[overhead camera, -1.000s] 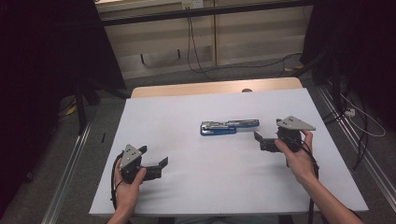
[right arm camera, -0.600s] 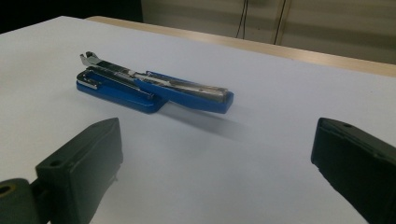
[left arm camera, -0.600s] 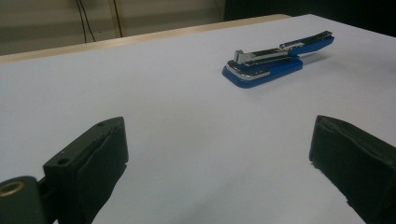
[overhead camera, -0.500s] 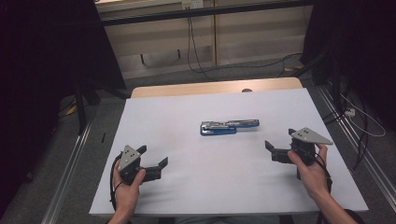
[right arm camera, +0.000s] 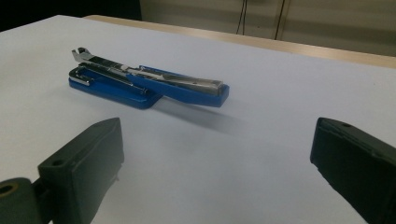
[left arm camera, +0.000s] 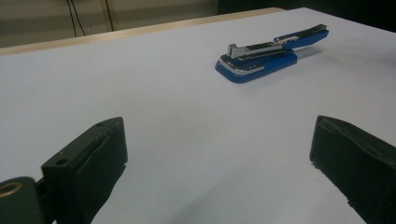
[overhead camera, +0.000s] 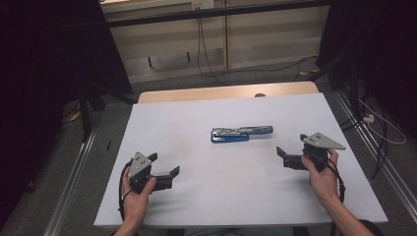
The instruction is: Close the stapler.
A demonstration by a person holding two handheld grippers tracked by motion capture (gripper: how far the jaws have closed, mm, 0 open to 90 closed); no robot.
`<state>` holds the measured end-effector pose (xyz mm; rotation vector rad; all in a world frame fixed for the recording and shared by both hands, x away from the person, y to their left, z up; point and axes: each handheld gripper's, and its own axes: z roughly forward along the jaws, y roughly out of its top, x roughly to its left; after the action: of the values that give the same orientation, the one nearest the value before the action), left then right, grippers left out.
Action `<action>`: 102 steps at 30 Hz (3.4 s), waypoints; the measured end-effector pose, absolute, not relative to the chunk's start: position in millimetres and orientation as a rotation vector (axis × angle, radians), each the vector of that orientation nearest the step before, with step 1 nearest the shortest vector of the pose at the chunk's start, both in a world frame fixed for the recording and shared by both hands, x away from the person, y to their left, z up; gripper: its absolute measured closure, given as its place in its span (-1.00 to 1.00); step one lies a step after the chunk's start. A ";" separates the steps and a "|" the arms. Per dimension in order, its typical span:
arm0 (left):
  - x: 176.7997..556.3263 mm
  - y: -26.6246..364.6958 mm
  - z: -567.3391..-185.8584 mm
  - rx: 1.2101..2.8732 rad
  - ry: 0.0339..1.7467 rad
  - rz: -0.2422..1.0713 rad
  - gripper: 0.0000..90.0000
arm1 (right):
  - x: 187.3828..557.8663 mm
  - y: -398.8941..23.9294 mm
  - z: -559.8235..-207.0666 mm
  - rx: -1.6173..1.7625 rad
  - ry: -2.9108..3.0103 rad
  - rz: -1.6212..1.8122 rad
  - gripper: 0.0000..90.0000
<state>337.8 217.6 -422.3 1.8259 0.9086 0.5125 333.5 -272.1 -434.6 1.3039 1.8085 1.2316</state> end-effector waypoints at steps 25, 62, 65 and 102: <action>379.8 171.1 -430.4 1.888 0.884 0.507 -0.83 | 362.1 -267.5 -430.2 1.251 1.820 1.275 -0.95; 452.1 122.1 -433.0 1.857 0.874 0.481 -0.93 | 396.6 -263.6 -438.1 1.245 1.984 1.207 -0.29; 456.3 116.7 -431.7 1.859 0.869 0.479 -0.92 | 396.2 -264.2 -438.6 1.241 1.989 1.146 -0.26; 460.5 93.2 -441.1 1.973 0.812 0.385 0.59 | 401.8 -258.5 -451.3 1.221 2.072 1.165 1.00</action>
<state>460.5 93.2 -441.1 1.9729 0.8124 0.3846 401.8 -258.5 -451.3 1.2206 2.0724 1.1646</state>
